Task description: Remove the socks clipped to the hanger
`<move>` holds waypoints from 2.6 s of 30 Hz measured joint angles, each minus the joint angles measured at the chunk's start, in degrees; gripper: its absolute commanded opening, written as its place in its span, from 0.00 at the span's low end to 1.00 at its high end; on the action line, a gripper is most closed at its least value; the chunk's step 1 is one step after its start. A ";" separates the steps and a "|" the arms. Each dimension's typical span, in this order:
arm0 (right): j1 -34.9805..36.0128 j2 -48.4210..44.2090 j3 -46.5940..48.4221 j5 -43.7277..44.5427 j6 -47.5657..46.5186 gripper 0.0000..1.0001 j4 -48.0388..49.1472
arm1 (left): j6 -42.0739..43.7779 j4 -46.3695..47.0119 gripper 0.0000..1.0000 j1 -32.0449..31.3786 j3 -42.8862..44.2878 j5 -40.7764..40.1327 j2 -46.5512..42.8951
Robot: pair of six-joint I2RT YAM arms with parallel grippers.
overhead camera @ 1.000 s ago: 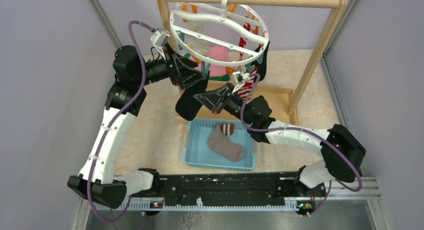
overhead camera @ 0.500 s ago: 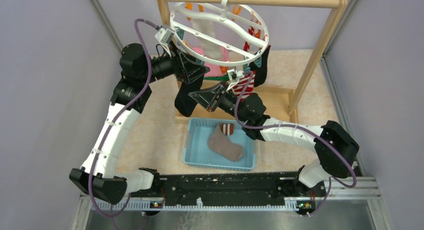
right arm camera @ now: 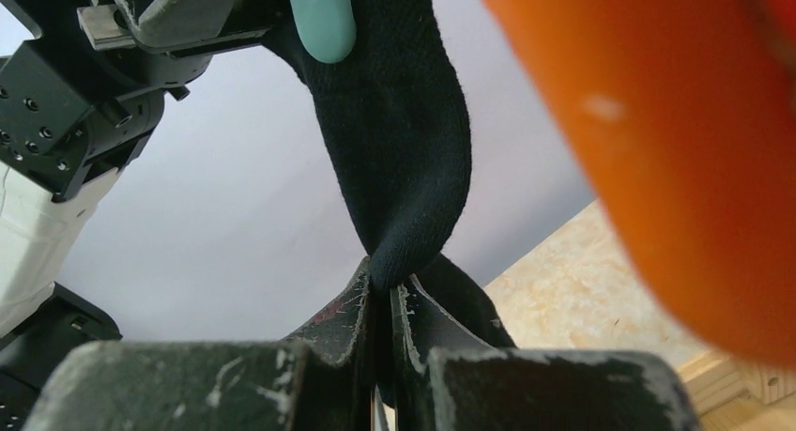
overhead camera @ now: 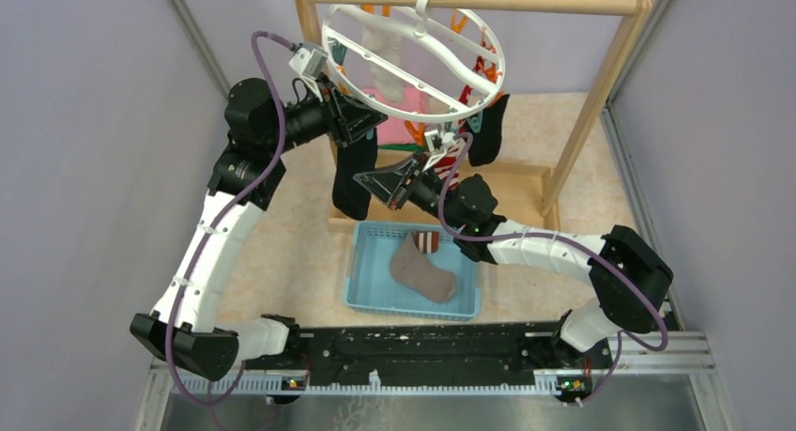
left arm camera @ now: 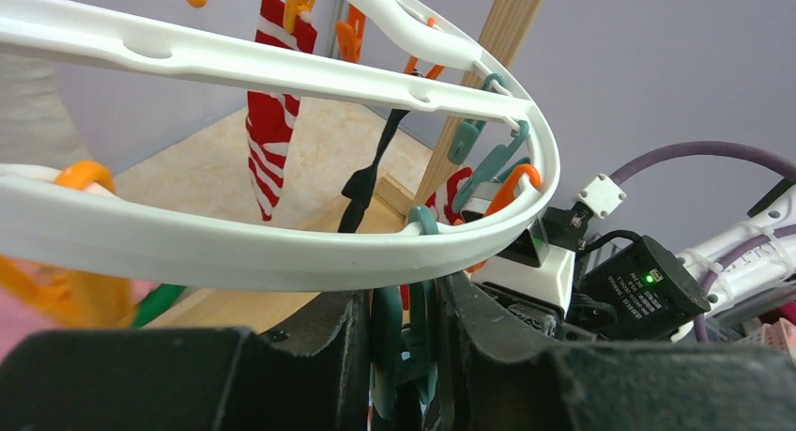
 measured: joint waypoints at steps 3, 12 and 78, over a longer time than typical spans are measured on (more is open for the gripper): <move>0.02 -0.15 -0.44 0.11 -0.52 0.00 -0.24 | 0.11 -0.02 0.00 0.00 0.00 -0.74 0.00; 0.11 -9.99 -13.11 1.49 -6.10 0.00 -9.62 | 0.09 -0.02 0.00 0.00 0.33 -1.31 -0.24; -10.91 -25.29 -2.40 2.25 -32.59 0.32 -46.29 | 4.61 -7.45 0.99 1.92 0.94 -18.38 -3.72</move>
